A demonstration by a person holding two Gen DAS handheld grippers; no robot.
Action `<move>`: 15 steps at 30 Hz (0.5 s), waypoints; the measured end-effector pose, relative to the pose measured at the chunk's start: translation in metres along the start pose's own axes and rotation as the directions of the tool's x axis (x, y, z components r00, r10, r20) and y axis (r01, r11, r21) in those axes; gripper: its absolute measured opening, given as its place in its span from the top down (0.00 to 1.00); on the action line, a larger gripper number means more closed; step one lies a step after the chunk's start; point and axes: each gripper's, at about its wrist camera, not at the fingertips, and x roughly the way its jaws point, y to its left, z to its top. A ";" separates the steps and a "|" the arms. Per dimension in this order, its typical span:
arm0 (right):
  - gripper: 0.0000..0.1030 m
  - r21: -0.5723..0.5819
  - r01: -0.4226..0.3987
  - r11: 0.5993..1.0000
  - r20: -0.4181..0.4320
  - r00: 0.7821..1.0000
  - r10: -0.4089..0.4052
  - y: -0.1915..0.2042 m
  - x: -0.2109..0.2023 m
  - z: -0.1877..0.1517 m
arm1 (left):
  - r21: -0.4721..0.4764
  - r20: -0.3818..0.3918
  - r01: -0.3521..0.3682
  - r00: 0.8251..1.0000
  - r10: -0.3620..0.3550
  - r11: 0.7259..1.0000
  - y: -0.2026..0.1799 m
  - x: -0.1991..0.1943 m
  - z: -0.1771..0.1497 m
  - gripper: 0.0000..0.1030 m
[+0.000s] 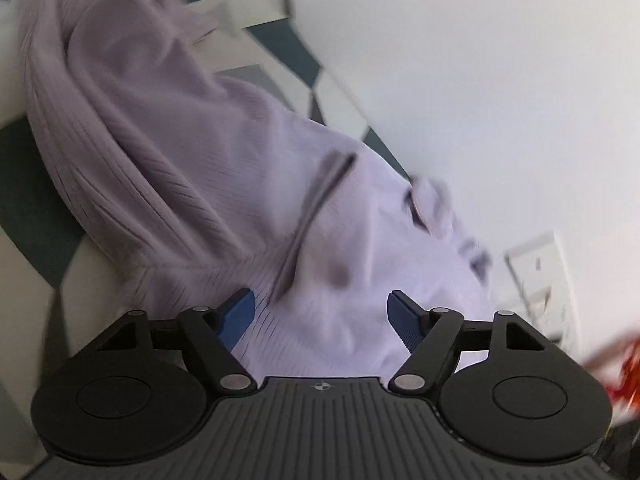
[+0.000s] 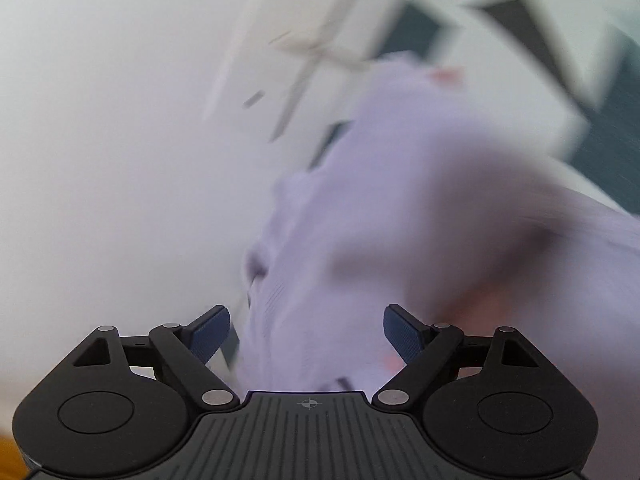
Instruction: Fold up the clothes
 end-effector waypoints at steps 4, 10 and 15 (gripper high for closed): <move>0.20 0.136 0.036 0.990 0.035 0.999 -0.041 -0.047 -0.028 0.006 | -0.089 0.065 -0.015 0.998 0.021 0.996 -0.002 0.007 0.002 0.49; 0.28 0.159 0.097 0.983 0.106 0.988 -0.114 -0.063 -0.024 0.014 | -0.103 0.192 -0.032 0.980 0.052 0.994 -0.006 -0.011 0.001 0.92; 0.58 0.189 0.128 0.974 0.193 0.967 -0.165 -0.063 -0.015 0.031 | -0.047 0.222 -0.038 0.974 0.048 0.998 -0.015 -0.023 0.003 0.95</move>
